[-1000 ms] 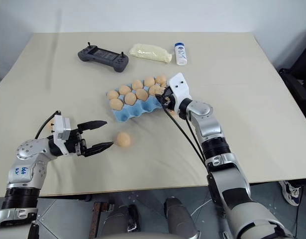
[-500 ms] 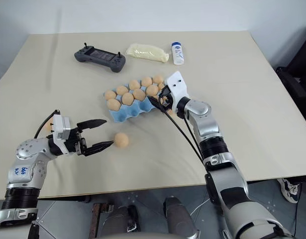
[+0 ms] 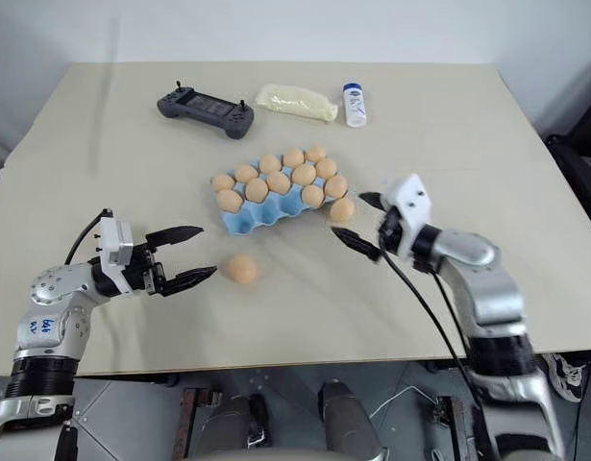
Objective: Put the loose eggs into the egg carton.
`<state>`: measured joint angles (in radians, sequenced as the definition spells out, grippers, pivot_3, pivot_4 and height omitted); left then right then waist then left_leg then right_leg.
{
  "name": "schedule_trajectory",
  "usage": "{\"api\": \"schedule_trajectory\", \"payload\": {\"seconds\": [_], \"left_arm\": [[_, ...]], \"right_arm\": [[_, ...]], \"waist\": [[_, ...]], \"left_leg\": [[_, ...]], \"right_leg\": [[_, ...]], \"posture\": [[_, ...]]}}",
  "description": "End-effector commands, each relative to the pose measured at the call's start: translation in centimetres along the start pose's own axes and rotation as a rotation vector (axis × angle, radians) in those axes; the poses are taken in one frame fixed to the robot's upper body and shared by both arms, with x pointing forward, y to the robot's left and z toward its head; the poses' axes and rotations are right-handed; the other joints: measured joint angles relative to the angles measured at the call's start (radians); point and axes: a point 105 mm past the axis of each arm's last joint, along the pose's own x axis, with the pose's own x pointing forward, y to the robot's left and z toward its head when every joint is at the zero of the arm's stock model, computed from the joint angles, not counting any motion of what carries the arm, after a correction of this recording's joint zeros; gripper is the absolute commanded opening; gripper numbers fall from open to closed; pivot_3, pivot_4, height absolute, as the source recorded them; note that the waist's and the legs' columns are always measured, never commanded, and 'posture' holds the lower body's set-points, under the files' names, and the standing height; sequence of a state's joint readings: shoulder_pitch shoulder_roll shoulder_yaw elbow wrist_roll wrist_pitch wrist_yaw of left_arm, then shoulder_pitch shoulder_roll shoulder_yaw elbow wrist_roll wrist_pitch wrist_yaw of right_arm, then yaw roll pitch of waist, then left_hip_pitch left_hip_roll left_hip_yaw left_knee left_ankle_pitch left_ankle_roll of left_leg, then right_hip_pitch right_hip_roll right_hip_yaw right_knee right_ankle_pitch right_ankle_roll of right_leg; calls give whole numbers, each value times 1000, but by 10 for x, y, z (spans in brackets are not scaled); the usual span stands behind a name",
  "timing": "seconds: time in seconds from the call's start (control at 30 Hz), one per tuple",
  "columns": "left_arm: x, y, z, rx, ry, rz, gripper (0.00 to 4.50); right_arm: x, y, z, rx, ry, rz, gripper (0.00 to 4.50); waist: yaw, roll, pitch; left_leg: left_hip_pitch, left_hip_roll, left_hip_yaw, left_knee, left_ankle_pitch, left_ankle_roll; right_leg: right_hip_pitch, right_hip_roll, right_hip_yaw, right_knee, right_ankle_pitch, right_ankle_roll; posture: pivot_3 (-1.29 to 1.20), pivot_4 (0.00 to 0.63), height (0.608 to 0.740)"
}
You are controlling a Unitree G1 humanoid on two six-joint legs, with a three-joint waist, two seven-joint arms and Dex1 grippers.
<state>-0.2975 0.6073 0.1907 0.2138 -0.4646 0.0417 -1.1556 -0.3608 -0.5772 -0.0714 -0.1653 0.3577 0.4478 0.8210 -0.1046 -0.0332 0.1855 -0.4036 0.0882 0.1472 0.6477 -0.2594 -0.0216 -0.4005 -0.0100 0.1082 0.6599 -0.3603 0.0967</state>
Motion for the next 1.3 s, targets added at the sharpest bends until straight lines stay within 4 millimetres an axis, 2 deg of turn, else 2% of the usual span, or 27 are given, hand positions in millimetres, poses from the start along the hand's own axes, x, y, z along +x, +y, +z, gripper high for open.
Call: {"api": "schedule_trajectory", "payload": {"seconds": [0.03,0.17,0.33,0.57,0.67,0.9,1.07,1.3], "left_arm": [[-3,2,6,32,-19,9,4500],[-2,2,5,28,-19,8,4500],[1,4,7,33,-25,2,4500],[4,4,10,43,-32,-8,4500],[5,4,10,48,-32,-9,4500],[2,4,15,61,-32,2,4500],[-3,3,17,67,-26,20,4500],[-6,-1,18,70,-25,39,4500]], "right_arm": [[-27,1,8,-8,1,-35,4479],[-40,0,5,15,24,-90,4479],[-42,1,1,23,37,-103,4479],[-5,-8,-2,73,-5,-129,4479],[19,-22,-8,90,-23,-185,4479],[60,-43,-9,110,-65,-230,4479],[79,-43,-9,117,-76,-196,4479],[91,-36,-17,129,-52,-157,4479]], "waist": [[1,0,0],[-3,0,0],[-1,0,0],[-4,0,0],[-5,0,0],[-7,1,0],[-8,1,0],[-9,1,0]], "left_leg": [[0,0,0,0,0,0],[1,0,0,0,0,0],[2,-1,0,0,0,1],[2,-1,0,0,0,1],[2,-1,0,0,0,1],[1,-2,1,0,0,1],[1,0,1,0,0,0],[1,0,1,1,0,0]], "right_leg": [[0,0,0,0,0,0],[1,0,1,0,0,0],[2,0,1,1,0,0],[2,0,1,1,0,0],[2,0,0,1,0,0],[1,0,0,0,0,0],[1,0,0,0,0,0],[1,0,0,1,0,0]], "posture": [[0,150,740],[0,150,740],[0,150,740],[0,150,740],[0,150,740],[0,150,740],[0,150,740],[0,150,740]]}}
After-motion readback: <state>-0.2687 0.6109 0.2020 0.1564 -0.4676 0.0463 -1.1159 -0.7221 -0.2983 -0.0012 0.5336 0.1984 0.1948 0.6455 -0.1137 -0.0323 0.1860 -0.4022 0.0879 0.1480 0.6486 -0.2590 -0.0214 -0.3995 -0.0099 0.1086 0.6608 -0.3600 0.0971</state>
